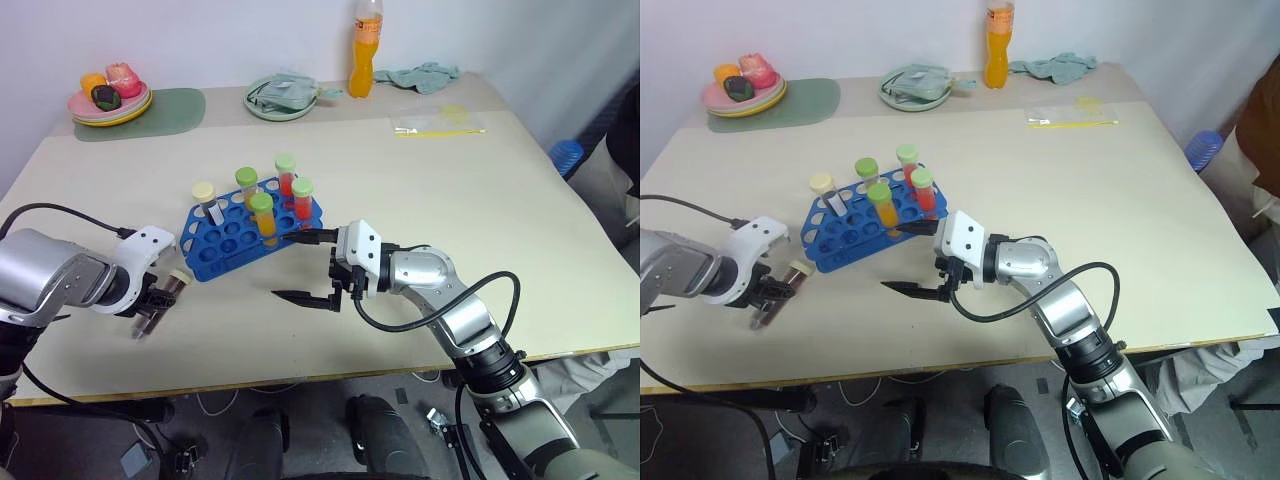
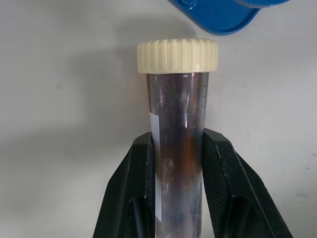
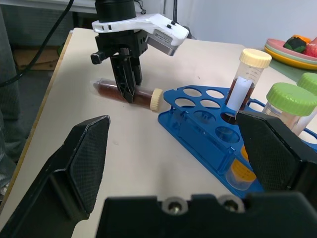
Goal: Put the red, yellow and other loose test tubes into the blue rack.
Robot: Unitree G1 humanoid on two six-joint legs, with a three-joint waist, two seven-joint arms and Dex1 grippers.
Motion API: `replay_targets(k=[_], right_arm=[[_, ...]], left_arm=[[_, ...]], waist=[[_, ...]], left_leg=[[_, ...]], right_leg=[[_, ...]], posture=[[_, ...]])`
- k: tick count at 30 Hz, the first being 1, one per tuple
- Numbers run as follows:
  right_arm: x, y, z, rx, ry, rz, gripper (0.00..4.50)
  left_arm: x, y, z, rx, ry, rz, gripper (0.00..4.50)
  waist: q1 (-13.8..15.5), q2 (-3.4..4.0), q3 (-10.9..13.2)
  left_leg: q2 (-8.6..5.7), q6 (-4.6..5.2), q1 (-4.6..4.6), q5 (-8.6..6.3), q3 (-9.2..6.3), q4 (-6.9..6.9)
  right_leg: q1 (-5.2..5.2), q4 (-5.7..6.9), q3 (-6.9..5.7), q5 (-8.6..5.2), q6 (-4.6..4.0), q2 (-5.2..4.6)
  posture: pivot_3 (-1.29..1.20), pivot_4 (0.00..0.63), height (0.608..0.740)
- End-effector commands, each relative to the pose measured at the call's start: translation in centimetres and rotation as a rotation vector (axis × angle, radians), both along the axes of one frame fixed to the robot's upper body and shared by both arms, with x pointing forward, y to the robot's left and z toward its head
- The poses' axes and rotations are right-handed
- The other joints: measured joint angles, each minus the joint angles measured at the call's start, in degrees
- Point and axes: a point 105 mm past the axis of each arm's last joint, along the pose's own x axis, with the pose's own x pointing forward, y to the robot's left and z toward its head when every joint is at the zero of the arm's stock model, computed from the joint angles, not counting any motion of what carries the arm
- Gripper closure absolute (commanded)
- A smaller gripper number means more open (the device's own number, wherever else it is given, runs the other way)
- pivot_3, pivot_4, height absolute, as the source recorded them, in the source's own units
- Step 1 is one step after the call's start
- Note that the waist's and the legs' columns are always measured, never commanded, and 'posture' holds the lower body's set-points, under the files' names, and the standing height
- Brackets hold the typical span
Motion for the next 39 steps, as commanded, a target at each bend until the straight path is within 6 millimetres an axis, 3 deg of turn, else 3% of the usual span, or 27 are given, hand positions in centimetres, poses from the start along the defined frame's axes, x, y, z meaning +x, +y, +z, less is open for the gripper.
replay_targets(k=[1, 3, 6, 8, 11, 15, 19, 23, 39], right_arm=[[-0.6, 0.4, 1.4, 0.033, -0.049, 0.031, 0.00], [-0.4, 0.0, 1.3, 0.035, -0.042, 0.012, 0.00], [0.3, -0.8, 1.0, 0.050, -0.007, -0.048, 0.00], [0.9, -1.5, 0.4, 0.057, 0.025, -0.100, 0.00], [1.4, -2.4, -0.4, 0.069, 0.071, -0.169, 0.00], [2.0, -2.8, -1.0, 0.098, 0.119, -0.226, 0.00], [2.5, -2.6, -1.5, 0.102, 0.128, -0.249, 0.00], [2.8, -2.5, -1.3, 0.104, 0.116, -0.257, 0.00], [2.5, -2.4, -1.3, 0.124, 0.114, -0.275, 0.00]], left_arm=[[-0.7, 2.5, 0.9, 0.043, -0.036, 0.076, 3.70], [0.1, 3.7, 2.9, 0.040, -0.206, 0.122, 3.70], [2.0, 3.2, 8.9, 0.022, -0.711, 0.057, 3.70], [1.2, 1.9, 11.4, 0.004, -0.943, 0.017, 3.70], [-0.8, -0.7, 12.9, -0.070, -1.218, -0.031, 3.70], [-1.5, -4.4, 12.0, -0.214, -1.373, -0.005, 3.70], [-0.1, -8.2, 9.7, -0.193, -1.459, 0.008, 3.70], [1.2, -9.6, 7.4, -0.231, -1.429, 0.045, 3.70], [3.7, -11.7, 4.6, -0.261, -1.349, -0.034, 3.70]], waist=[[-0.4, 0.00, 0.0], [-0.5, 0.01, 0.0], [0.3, -0.06, 0.0], [1.2, -0.19, 0.0], [2.0, -0.17, -0.1], [3.0, -0.22, -0.1], [2.9, -0.27, -0.2], [2.6, -0.26, -0.2], [2.7, -0.26, -0.2]], left_leg=[[0.00, 0.00, 0.01, 0.00, 0.00, 0.00], [0.04, 0.00, 0.01, 0.00, 0.04, -0.03], [0.05, 0.00, -0.05, 0.00, 0.00, 0.01], [0.05, -0.06, -0.11, 0.03, 0.00, 0.04], [-0.06, -0.08, -0.12, 0.03, 0.10, 0.05], [-0.11, -0.07, -0.08, 0.03, 0.22, 0.10], [-0.12, -0.08, 0.07, 0.03, 0.17, 0.14], [-0.10, -0.07, 0.08, 0.03, 0.16, 0.13], [-0.06, -0.06, 0.05, 0.03, 0.14, 0.12]], right_leg=[[0.00, 0.00, 0.01, 0.00, 0.00, 0.00], [-0.09, 0.04, 0.06, 0.00, 0.00, 0.03], [-0.15, 0.10, 0.04, -0.01, -0.03, 0.00], [-0.14, 0.02, 0.00, 0.01, -0.04, -0.07], [-0.03, -0.18, 0.01, 0.02, -0.01, -0.31], [0.00, -0.19, 0.10, 0.09, 0.11, -0.37], [0.23, -0.17, 0.09, 0.12, 0.10, -0.24], [0.22, -0.16, 0.10, 0.12, 0.10, -0.18], [0.17, -0.14, 0.09, 0.12, 0.10, -0.10]], posture=[[0.00, 0.150, 0.740], [0.00, 0.150, 0.740], [0.00, 0.150, 0.740], [0.00, 0.150, 0.740], [0.00, 0.150, 0.740], [0.00, 0.150, 0.740], [0.00, 0.150, 0.740], [0.00, 0.150, 0.740], [0.00, 0.150, 0.740]])
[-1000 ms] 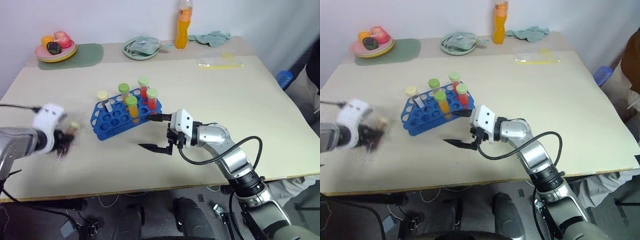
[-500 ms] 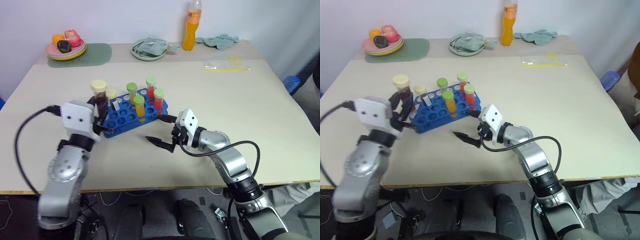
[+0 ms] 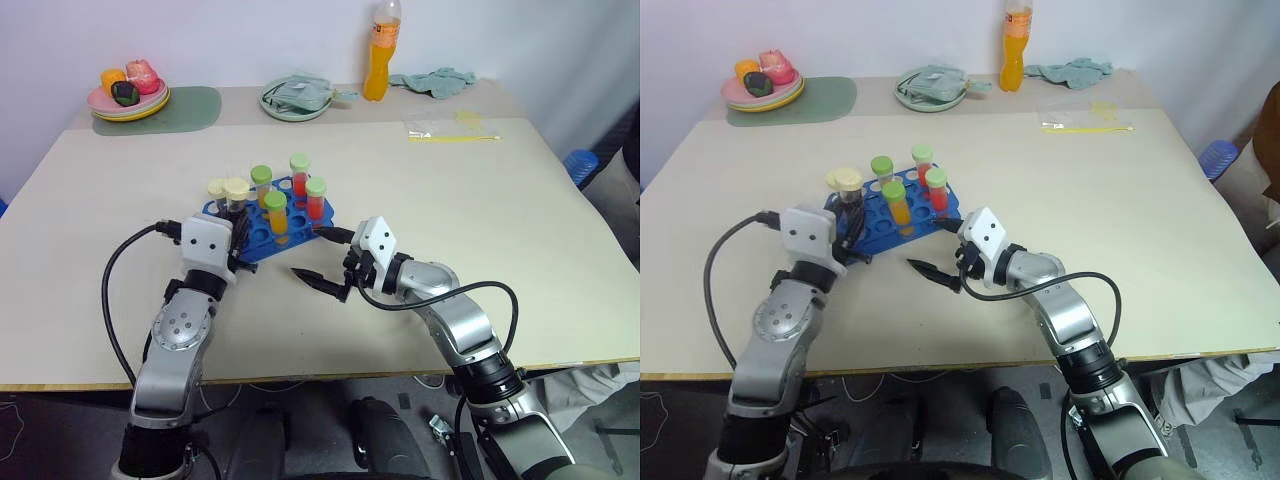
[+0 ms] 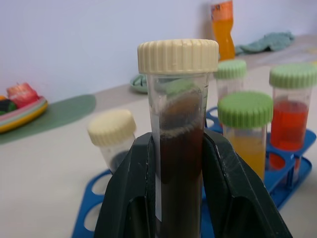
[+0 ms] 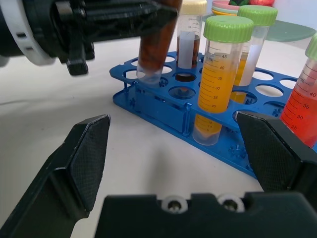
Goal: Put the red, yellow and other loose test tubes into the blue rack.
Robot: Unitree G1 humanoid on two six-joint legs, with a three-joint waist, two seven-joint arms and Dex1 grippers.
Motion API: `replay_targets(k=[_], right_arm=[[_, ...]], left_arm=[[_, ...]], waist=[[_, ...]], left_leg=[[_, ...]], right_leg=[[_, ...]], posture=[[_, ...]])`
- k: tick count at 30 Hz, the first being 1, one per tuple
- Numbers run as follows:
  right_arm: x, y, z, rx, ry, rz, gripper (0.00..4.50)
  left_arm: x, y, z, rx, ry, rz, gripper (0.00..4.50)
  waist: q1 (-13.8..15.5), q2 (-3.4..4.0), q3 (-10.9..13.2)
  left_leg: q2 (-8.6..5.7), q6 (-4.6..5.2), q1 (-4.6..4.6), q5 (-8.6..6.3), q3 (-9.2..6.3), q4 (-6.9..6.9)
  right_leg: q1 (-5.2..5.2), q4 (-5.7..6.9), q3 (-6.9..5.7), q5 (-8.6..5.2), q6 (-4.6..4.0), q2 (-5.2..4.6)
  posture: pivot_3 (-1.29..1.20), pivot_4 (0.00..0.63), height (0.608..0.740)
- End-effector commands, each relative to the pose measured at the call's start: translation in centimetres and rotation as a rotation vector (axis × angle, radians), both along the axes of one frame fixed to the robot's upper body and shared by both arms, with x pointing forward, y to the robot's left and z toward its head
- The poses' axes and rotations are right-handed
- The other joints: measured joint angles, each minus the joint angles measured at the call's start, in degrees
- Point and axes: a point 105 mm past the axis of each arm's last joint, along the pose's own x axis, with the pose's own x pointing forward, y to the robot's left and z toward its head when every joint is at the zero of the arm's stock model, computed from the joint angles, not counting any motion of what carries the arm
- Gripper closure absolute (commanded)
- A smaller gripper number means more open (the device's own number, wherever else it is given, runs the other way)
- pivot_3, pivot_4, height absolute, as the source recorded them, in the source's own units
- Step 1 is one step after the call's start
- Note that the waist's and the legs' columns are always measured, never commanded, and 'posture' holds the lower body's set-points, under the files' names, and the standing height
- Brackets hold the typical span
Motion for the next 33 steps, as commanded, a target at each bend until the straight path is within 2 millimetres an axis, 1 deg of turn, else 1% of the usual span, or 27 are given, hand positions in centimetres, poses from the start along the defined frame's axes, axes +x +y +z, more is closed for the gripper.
replay_targets(k=[1, 7, 13, 22, 28, 29, 31, 33], right_arm=[[-0.5, 0.3, 1.4, 0.033, -0.053, 0.011, 0.00], [-0.7, 0.4, 1.3, 0.036, -0.052, 0.010, 0.00], [-0.8, 0.4, 1.3, 0.035, -0.052, 0.009, 0.00], [-0.8, 0.3, 1.5, 0.033, -0.055, 0.012, 0.00], [-0.9, 0.3, 1.6, 0.033, -0.056, 0.019, 0.00], [-0.9, 0.3, 1.7, 0.032, -0.056, 0.020, 0.00], [-0.9, 0.2, 1.7, 0.031, -0.057, 0.020, 0.00], [-0.9, 0.0, 1.8, 0.028, -0.058, 0.018, 0.00]], left_arm=[[0.2, -0.5, 0.9, 0.014, -0.044, -0.020, 3.70], [0.5, -0.6, 0.6, -0.006, -0.050, -0.011, 3.70], [0.3, -1.2, 0.1, -0.055, -0.056, -0.043, 3.70], [-0.3, -0.7, -0.8, -0.096, -0.078, -0.032, 3.70], [0.2, -0.5, -1.4, -0.117, -0.084, -0.017, 3.70], [0.3, -0.5, -1.4, -0.125, -0.087, -0.018, 2.75], [0.5, -0.5, -1.4, -0.131, -0.092, -0.013, 1.92], [0.3, -0.5, -1.2, -0.139, -0.103, -0.015, 0.78]], waist=[[0.0, 0.00, 0.0], [0.0, 0.00, 0.0], [0.2, 0.00, 0.0], [0.2, 0.00, 0.0], [0.2, 0.00, 0.0], [0.2, 0.00, 0.0], [0.2, 0.00, 0.0], [0.2, 0.00, 0.0]], left_leg=[[0.00, 0.00, 0.00, 0.00, 0.00, 0.00], [0.00, 0.00, 0.00, 0.00, -0.01, 0.00], [0.00, 0.00, 0.00, 0.00, -0.01, 0.01], [-0.02, 0.00, 0.00, 0.00, -0.01, 0.01], [-0.01, 0.00, 0.00, 0.00, -0.01, 0.01], [-0.01, 0.00, 0.00, 0.00, -0.01, 0.01], [-0.01, 0.00, 0.00, 0.00, -0.01, 0.01], [-0.01, 0.00, 0.00, 0.00, -0.01, 0.01]], right_leg=[[0.00, 0.00, 0.00, 0.00, 0.00, 0.00], [0.00, 0.00, 0.00, 0.00, 0.00, -0.01], [0.00, 0.00, 0.00, 0.00, 0.00, -0.01], [0.03, -0.01, 0.00, 0.00, 0.00, -0.03], [0.03, -0.01, 0.00, 0.00, 0.00, -0.02], [0.03, -0.01, 0.00, 0.00, 0.00, -0.02], [0.03, -0.01, 0.00, 0.00, 0.00, -0.02], [0.03, -0.01, -0.01, 0.00, 0.00, -0.02]], posture=[[0.00, 0.150, 0.740], [0.00, 0.150, 0.740], [0.00, 0.150, 0.740], [0.00, 0.150, 0.740], [0.00, 0.150, 0.740], [0.00, 0.150, 0.740], [0.00, 0.150, 0.740], [0.00, 0.150, 0.740]])
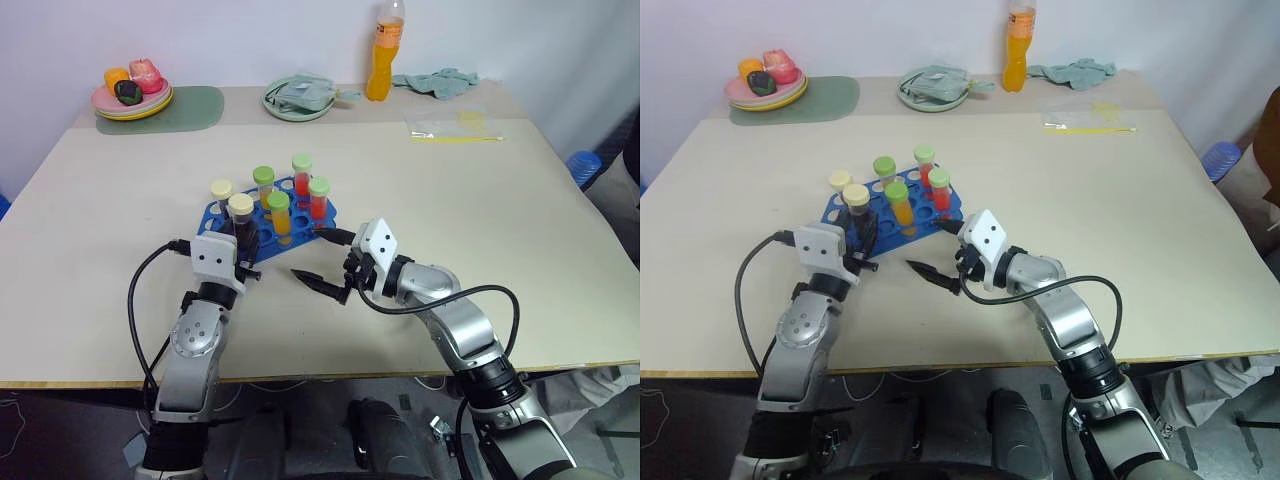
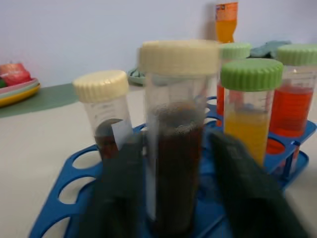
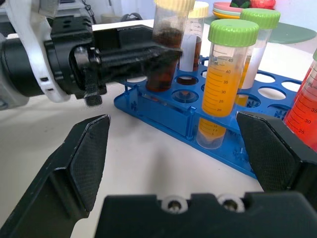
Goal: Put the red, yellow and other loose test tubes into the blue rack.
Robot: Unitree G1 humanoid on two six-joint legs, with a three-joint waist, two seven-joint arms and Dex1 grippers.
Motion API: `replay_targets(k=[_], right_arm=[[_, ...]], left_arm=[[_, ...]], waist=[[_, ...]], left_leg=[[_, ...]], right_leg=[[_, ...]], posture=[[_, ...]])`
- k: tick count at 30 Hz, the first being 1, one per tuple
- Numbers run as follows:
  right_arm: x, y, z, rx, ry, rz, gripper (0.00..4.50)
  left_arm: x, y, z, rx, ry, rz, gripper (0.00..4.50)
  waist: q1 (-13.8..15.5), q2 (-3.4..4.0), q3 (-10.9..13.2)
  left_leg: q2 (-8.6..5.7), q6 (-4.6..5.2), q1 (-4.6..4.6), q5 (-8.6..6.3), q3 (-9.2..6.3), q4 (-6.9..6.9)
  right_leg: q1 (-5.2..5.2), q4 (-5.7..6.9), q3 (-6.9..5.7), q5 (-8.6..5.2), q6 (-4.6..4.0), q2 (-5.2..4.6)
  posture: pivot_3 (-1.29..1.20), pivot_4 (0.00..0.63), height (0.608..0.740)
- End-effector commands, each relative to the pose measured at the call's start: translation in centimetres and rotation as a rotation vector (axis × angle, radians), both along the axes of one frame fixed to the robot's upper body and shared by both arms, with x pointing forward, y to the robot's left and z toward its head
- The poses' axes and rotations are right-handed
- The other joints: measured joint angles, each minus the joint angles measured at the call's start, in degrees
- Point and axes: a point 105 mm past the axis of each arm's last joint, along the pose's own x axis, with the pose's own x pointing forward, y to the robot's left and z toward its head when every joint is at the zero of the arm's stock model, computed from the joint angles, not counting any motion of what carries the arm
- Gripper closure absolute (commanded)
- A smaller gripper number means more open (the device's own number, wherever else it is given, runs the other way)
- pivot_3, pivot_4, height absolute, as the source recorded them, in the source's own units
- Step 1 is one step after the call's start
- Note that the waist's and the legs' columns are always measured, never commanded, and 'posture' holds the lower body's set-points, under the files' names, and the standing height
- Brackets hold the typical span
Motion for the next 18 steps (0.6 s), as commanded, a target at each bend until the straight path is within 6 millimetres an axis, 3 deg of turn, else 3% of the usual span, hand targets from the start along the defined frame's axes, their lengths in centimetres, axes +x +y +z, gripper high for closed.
replay_targets(k=[1, 7, 10, 15, 18], right_arm=[[-0.4, -0.2, 1.9, 0.026, -0.060, 0.018, 0.00], [-0.8, -2.7, 3.1, 0.000, -0.040, 0.034, 0.00], [-0.8, -5.0, 3.5, -0.037, -0.010, 0.023, 0.00], [2.1, -12.7, 4.4, -0.083, 0.036, -0.229, 0.00], [2.6, -15.8, 4.4, -0.101, 0.071, -0.302, 0.00]], left_arm=[[-0.5, 0.0, 1.6, -0.017, -0.076, -0.004, 0.20], [-3.5, 2.1, 2.8, -0.027, -0.066, -0.043, 0.04], [-5.6, 3.9, 3.5, -0.014, -0.031, -0.058, 0.04], [-9.0, 8.5, 2.3, 0.109, 0.168, -0.047, 0.04], [-9.8, 10.3, 1.4, 0.145, 0.256, -0.013, 0.04]], waist=[[0.0, 0.00, 0.0], [-0.2, 0.00, 0.0], [-0.2, 0.02, 0.0], [-0.2, 0.05, 0.0], [0.0, 0.05, 0.0]], left_leg=[[0.00, 0.00, 0.00, 0.00, 0.00, 0.00], [0.02, 0.00, 0.00, 0.00, -0.02, -0.02], [0.03, 0.01, 0.00, -0.01, -0.02, -0.01], [0.04, 0.03, 0.01, -0.02, 0.01, -0.01], [0.04, 0.04, 0.02, -0.02, 0.05, -0.01]], right_leg=[[0.00, 0.00, 0.00, 0.00, 0.00, 0.00], [0.00, 0.00, 0.00, 0.00, 0.00, 0.01], [0.00, 0.00, 0.00, -0.01, -0.01, 0.02], [0.02, -0.02, 0.00, -0.02, -0.02, 0.02], [0.05, -0.07, 0.00, -0.04, -0.04, 0.02]], posture=[[0.00, 0.150, 0.740], [0.00, 0.150, 0.740], [0.00, 0.150, 0.740], [0.00, 0.150, 0.740], [0.00, 0.150, 0.740]])
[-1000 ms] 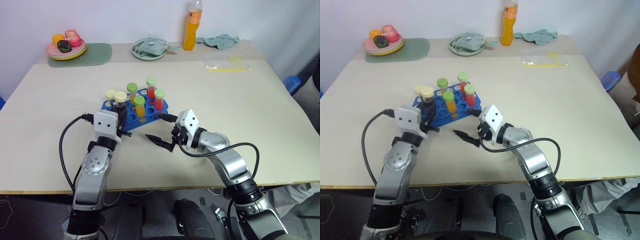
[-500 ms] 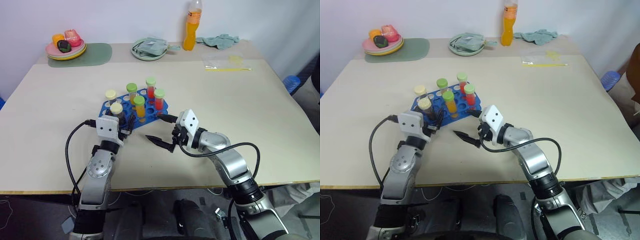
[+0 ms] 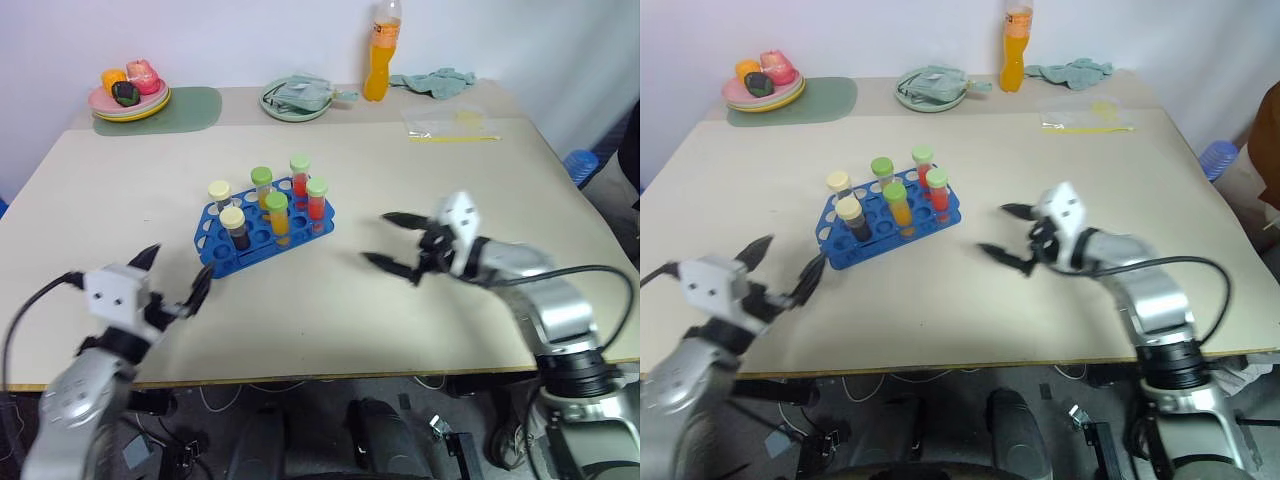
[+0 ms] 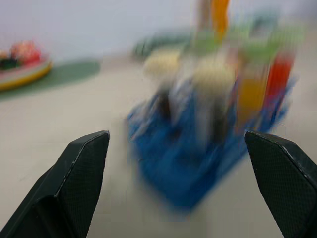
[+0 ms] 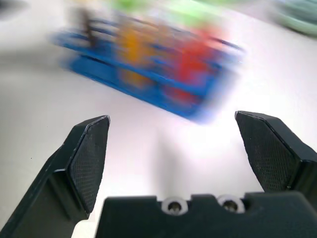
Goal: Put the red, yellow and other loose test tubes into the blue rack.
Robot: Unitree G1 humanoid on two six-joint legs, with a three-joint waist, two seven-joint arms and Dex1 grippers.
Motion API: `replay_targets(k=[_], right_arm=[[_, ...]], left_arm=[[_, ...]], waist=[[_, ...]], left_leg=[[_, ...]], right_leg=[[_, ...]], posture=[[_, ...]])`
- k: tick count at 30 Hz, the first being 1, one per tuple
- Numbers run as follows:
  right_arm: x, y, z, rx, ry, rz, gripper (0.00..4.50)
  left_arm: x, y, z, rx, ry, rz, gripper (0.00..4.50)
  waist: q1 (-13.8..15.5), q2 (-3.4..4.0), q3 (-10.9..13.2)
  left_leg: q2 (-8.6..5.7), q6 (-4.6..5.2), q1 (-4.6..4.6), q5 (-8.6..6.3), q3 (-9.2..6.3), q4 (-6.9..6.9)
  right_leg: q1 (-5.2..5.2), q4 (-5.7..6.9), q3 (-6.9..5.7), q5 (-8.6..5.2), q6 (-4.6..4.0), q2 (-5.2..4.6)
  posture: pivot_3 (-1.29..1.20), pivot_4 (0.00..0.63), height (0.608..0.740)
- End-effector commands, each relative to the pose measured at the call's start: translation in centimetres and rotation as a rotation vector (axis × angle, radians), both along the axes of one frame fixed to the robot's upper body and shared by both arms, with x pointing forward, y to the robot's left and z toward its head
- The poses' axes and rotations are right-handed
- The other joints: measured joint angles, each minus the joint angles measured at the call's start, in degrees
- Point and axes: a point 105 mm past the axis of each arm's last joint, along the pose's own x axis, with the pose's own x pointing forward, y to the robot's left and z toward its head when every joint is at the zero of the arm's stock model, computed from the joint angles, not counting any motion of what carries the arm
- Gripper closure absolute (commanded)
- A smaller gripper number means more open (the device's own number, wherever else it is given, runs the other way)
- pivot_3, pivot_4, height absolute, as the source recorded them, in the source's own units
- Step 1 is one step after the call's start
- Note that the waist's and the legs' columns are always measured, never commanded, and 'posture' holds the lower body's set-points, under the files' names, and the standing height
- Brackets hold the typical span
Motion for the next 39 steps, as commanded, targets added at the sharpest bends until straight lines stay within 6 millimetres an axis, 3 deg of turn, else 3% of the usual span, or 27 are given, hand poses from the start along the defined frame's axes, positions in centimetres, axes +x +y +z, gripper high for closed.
replay_targets(k=[1, 4, 7, 15, 24, 33, 39], right_arm=[[0.4, -2.5, 1.1, -0.006, -0.018, -0.047, 0.00], [0.8, -4.4, 0.5, -0.059, -0.024, -0.099, 0.00], [0.7, -5.1, -0.1, -0.067, -0.018, -0.114, 0.00], [0.7, -4.3, -1.0, -0.073, -0.023, -0.097, 0.00], [1.9, -2.8, -0.7, -0.047, -0.057, -0.076, 0.00], [2.6, -3.6, -0.9, -0.041, -0.067, -0.113, 0.00], [1.9, -2.8, -1.8, -0.018, -0.055, -0.104, 0.00]], left_arm=[[-0.6, 1.1, 0.4, 0.042, 0.031, -0.002, 0.04], [-0.9, 2.6, 0.1, 0.065, 0.065, 0.018, 0.04], [-0.6, 2.8, -0.1, 0.069, 0.073, 0.019, 0.04], [-0.3, 2.6, -0.4, 0.060, 0.068, 0.030, 0.04], [-0.2, 2.6, -0.5, 0.046, 0.042, 0.059, 0.04], [0.0, 2.2, -0.3, 0.044, 0.035, 0.054, 0.04], [-0.1, 2.8, 0.0, 0.058, 0.041, 0.058, 0.04]], waist=[[0.0, 0.00, 0.0], [-0.2, 0.00, 0.0], [-0.3, 0.00, 0.0], [-0.2, 0.00, 0.0], [-0.2, 0.00, 0.0], [-0.2, 0.00, 0.0], [-0.3, 0.01, 0.0]], left_leg=[[0.00, 0.00, 0.00, 0.00, 0.00, 0.01], [0.00, 0.01, 0.01, 0.00, 0.01, 0.00], [0.03, 0.01, 0.03, 0.00, 0.01, -0.01], [0.04, 0.01, 0.03, 0.00, 0.01, -0.01], [0.04, 0.00, 0.03, 0.00, 0.01, -0.01], [0.03, 0.00, 0.03, 0.00, 0.01, 0.00], [0.04, 0.00, 0.05, 0.00, 0.01, -0.02]], right_leg=[[0.02, -0.01, 0.00, -0.01, -0.01, 0.01], [0.03, -0.03, 0.00, -0.01, -0.01, 0.01], [0.03, -0.01, 0.01, 0.00, 0.00, 0.04], [0.03, -0.01, 0.01, 0.00, 0.01, 0.03], [0.03, -0.01, 0.02, 0.01, 0.01, 0.04], [0.04, -0.01, 0.02, 0.01, 0.01, 0.02], [0.04, 0.00, 0.02, 0.01, 0.01, 0.03]], posture=[[0.00, 0.150, 0.740], [0.00, 0.150, 0.740], [0.00, 0.150, 0.740], [0.00, 0.150, 0.740], [0.00, 0.150, 0.740], [0.00, 0.150, 0.740], [0.00, 0.150, 0.740]])
